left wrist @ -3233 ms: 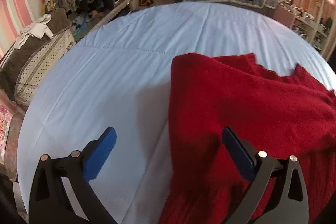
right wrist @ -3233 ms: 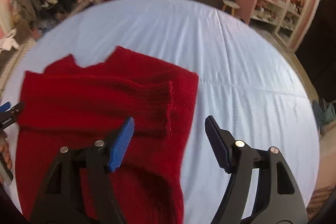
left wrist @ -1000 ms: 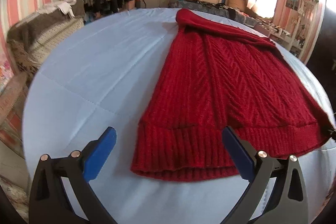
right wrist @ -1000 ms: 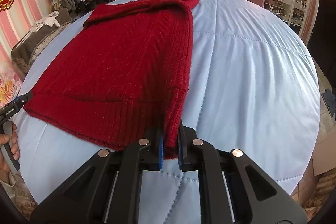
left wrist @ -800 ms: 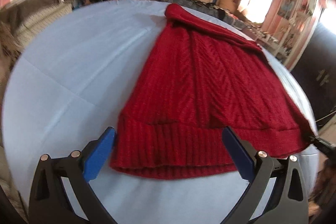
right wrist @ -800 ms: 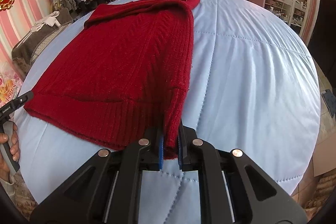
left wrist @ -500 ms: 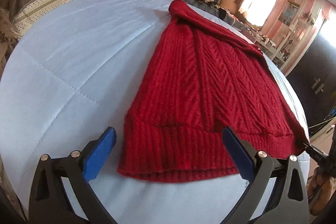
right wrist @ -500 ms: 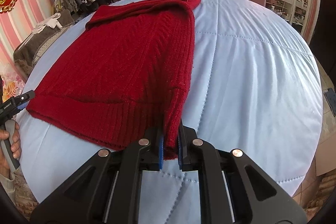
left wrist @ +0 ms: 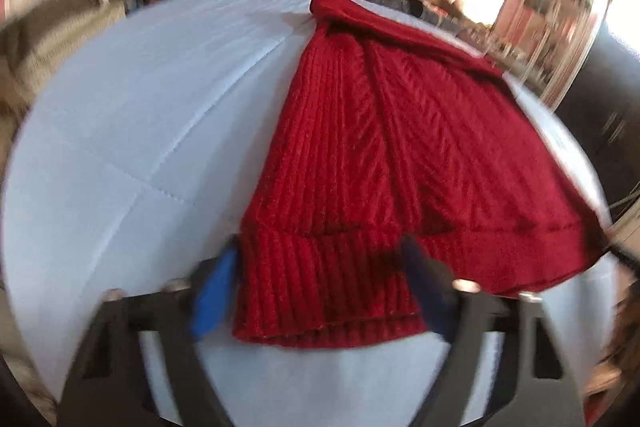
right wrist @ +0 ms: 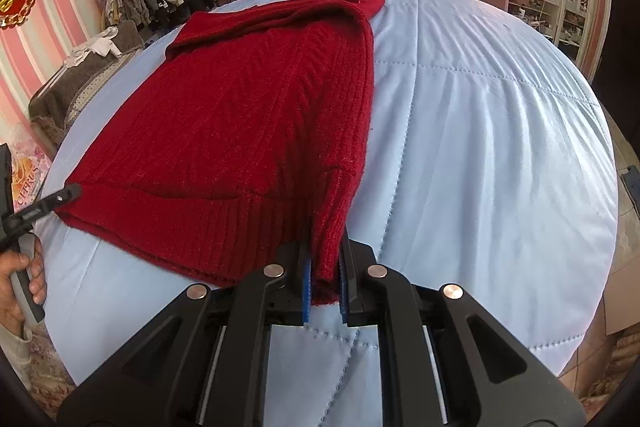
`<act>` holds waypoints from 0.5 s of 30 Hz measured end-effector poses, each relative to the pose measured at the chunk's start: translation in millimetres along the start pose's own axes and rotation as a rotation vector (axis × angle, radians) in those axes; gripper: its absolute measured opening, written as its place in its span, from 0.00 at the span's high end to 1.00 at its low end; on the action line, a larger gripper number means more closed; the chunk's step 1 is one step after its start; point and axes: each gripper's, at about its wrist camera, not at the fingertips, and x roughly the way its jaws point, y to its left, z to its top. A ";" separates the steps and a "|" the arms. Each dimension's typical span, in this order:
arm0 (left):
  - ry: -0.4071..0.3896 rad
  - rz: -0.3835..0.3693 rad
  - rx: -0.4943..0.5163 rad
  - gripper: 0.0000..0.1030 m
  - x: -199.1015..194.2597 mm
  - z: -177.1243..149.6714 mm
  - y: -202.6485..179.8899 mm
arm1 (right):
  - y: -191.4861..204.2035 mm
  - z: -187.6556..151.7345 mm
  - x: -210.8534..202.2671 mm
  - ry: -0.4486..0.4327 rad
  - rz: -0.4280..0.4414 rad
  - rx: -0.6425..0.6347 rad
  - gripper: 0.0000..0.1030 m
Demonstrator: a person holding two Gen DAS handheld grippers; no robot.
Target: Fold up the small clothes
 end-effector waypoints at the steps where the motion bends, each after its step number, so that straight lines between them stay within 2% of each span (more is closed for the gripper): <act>1: 0.000 0.008 0.004 0.44 0.3 -0.2 -1.1 | -0.6 0.3 0.4 0.002 0.000 0.000 0.89; 2: 0.000 0.019 0.003 0.49 -0.1 -0.1 -1.4 | -0.7 0.4 0.5 0.003 -0.001 0.000 0.89; 4: 0.005 0.023 0.012 0.65 0.6 -0.1 -2.1 | 0.3 0.8 0.3 0.004 -0.002 -0.004 0.89; 5: 0.006 0.038 0.023 0.67 0.3 -0.2 -4.8 | 1.0 0.6 -0.1 0.003 -0.001 -0.007 0.89; 7: 0.006 0.054 0.048 0.79 1.2 -0.7 -11.7 | 2.1 0.4 -0.4 0.003 -0.003 -0.013 0.89; 10: -0.008 0.099 0.089 0.83 2.5 3.1 -25.6 | 3.5 1.3 -2.0 -0.007 -0.006 -0.021 0.91; 15: -0.061 0.127 0.115 0.84 -10.2 18.7 -35.8 | 2.4 10.4 -15.1 -0.049 0.010 -0.017 0.91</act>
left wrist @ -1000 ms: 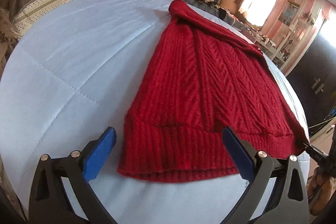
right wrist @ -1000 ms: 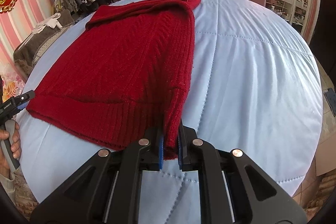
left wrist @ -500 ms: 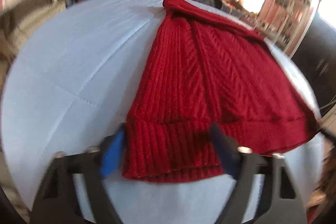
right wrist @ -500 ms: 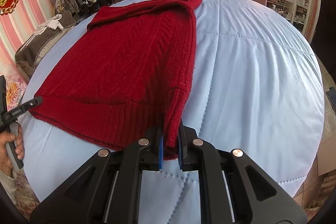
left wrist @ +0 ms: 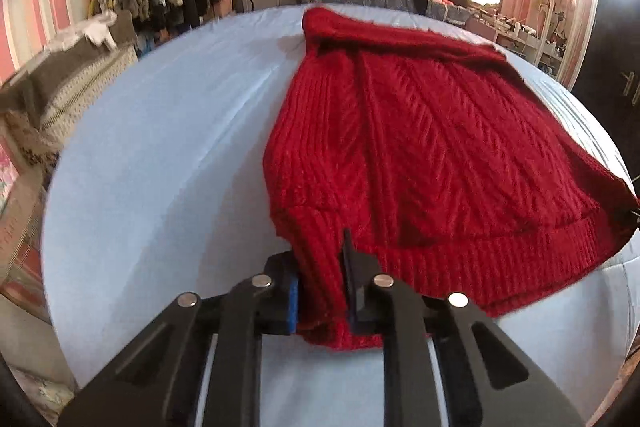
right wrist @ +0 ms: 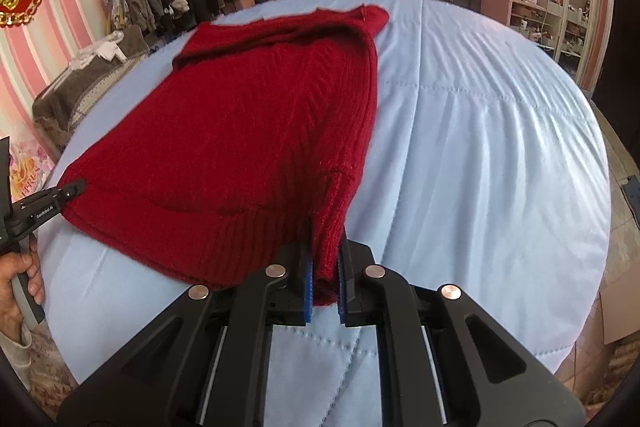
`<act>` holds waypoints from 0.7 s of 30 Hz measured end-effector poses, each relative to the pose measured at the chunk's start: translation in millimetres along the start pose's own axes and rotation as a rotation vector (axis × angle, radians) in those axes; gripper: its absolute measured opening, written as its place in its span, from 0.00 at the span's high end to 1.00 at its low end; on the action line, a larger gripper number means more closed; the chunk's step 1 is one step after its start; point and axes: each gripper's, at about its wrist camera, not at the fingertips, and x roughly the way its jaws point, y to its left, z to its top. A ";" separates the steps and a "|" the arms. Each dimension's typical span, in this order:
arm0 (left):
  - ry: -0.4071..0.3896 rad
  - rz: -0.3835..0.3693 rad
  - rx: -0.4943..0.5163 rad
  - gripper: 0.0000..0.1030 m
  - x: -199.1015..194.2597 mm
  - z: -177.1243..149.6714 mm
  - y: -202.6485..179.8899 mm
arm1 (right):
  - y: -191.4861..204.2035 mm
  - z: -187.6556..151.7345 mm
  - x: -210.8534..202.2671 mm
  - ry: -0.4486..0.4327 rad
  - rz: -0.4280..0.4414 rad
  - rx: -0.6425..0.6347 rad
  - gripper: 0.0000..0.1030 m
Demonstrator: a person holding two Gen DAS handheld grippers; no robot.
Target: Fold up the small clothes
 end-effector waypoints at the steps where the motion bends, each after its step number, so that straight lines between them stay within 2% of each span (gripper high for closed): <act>1: -0.010 0.001 0.002 0.84 -1.7 4.5 -0.9 | -0.4 3.5 -2.5 -0.008 0.003 0.001 0.91; 9: -0.119 0.069 0.093 0.83 -10.7 60.3 -11.8 | 0.9 52.1 -16.3 -0.094 0.001 -0.029 0.91; 16: -0.179 0.156 0.148 0.83 15.5 117.1 -23.4 | -5.8 115.9 -6.4 -0.142 0.006 -0.016 0.91; 21: -0.192 0.210 0.136 0.83 44.7 159.6 -22.8 | -16.3 161.2 14.5 -0.151 -0.005 0.005 0.91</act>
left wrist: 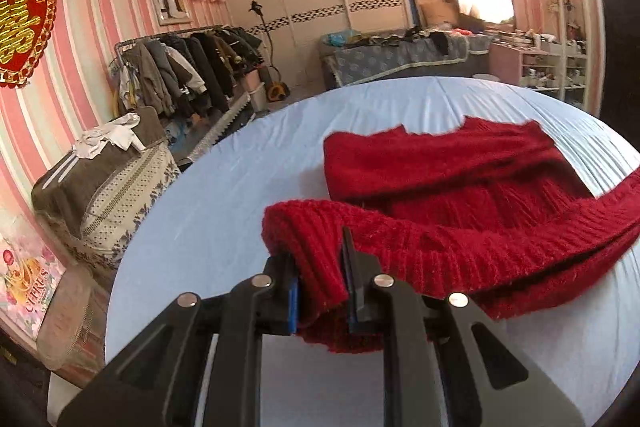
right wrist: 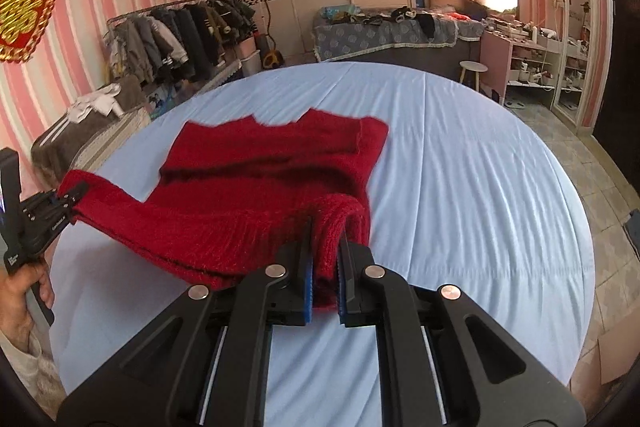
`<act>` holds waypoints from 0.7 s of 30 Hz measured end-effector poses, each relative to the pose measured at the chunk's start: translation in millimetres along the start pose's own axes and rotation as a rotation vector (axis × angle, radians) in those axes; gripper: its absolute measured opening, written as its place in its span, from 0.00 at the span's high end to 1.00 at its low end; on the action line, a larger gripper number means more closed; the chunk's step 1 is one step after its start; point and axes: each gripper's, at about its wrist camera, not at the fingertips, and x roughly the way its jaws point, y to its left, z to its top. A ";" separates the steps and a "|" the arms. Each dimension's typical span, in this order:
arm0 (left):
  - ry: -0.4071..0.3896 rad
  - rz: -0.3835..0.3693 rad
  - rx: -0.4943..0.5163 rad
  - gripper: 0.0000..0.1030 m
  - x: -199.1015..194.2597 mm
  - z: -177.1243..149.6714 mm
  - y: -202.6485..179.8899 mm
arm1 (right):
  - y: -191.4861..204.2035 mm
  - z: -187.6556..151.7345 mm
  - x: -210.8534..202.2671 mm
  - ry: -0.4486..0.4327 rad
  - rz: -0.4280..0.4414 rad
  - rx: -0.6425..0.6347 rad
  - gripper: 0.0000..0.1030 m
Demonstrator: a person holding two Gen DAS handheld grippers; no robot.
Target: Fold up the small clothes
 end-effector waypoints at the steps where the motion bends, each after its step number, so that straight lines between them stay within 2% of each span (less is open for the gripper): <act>1: -0.001 0.020 0.013 0.83 12.0 8.1 -2.6 | -2.4 7.6 6.1 -0.002 -0.006 0.004 0.91; 7: 0.030 0.049 0.005 0.83 71.0 45.5 -13.1 | -15.7 57.0 56.9 0.016 -0.012 0.034 0.91; 14: 0.065 0.052 -0.018 0.81 134.2 84.2 -22.5 | -29.0 95.2 122.7 0.068 -0.048 0.037 0.91; 21: 0.173 0.035 -0.051 0.76 202.9 109.7 -29.4 | -51.8 118.0 191.7 0.166 -0.041 0.092 0.89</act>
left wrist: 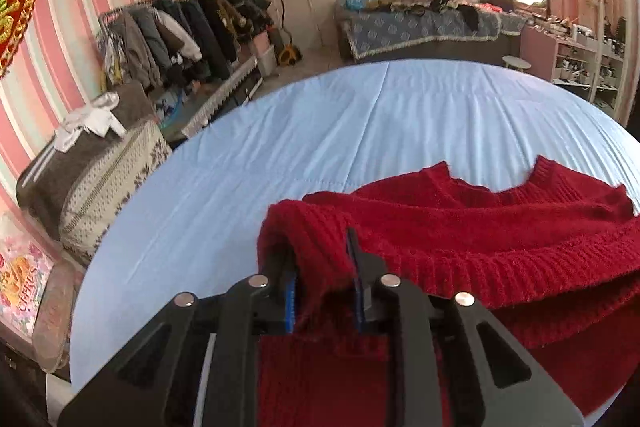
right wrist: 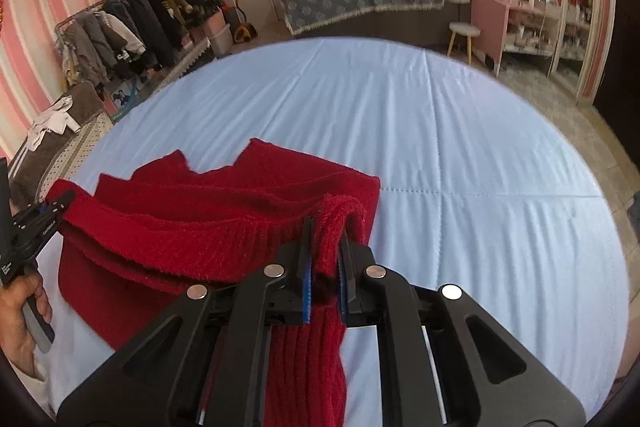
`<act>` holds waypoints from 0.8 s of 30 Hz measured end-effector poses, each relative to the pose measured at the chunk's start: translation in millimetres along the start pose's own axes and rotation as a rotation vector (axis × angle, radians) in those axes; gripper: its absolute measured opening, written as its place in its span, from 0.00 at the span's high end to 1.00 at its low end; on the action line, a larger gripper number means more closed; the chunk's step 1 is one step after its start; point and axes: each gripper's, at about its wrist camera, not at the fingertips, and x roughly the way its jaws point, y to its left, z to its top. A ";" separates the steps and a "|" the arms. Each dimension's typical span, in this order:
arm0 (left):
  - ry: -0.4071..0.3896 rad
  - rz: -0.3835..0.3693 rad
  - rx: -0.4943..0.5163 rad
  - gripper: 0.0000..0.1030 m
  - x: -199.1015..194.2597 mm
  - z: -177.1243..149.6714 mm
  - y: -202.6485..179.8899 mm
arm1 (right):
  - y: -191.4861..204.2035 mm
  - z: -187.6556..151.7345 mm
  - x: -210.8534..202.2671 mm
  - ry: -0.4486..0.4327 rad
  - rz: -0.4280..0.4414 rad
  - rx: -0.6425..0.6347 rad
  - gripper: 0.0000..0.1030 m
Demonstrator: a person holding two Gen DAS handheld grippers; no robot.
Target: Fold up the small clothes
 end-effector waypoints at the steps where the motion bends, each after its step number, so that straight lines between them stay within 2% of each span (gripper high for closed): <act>1: 0.014 -0.001 -0.005 0.71 7.4 3.5 -0.8 | -2.9 4.0 6.8 0.008 -0.001 0.011 0.89; 4: -0.011 0.069 0.010 0.56 23.0 16.2 -5.8 | -6.8 17.6 24.5 0.018 -0.004 0.029 0.88; 11: 0.002 0.081 0.021 0.55 57.5 35.2 -8.6 | -4.6 41.1 59.9 0.054 -0.026 0.025 0.88; 12: 0.016 0.079 0.009 0.55 62.9 38.2 -6.7 | -6.7 43.7 64.7 0.064 -0.025 0.044 0.81; 13: 0.033 0.074 0.000 0.55 67.7 40.6 -5.6 | -9.7 46.3 69.3 0.076 -0.031 0.069 0.47; 14: 0.052 0.073 -0.004 0.53 72.9 42.5 -4.9 | -13.8 48.9 71.8 0.077 -0.065 0.091 0.30; 15: 0.064 0.078 -0.005 0.46 76.4 44.8 -3.2 | -17.8 51.0 72.4 0.070 -0.076 0.109 0.10; 19: 0.092 0.081 -0.021 0.38 83.8 51.2 4.1 | -34.7 60.0 64.8 0.035 -0.080 0.172 0.10; 24: 0.068 0.106 -0.027 0.36 71.3 52.7 13.5 | -29.9 62.2 40.6 -0.014 -0.081 0.116 0.10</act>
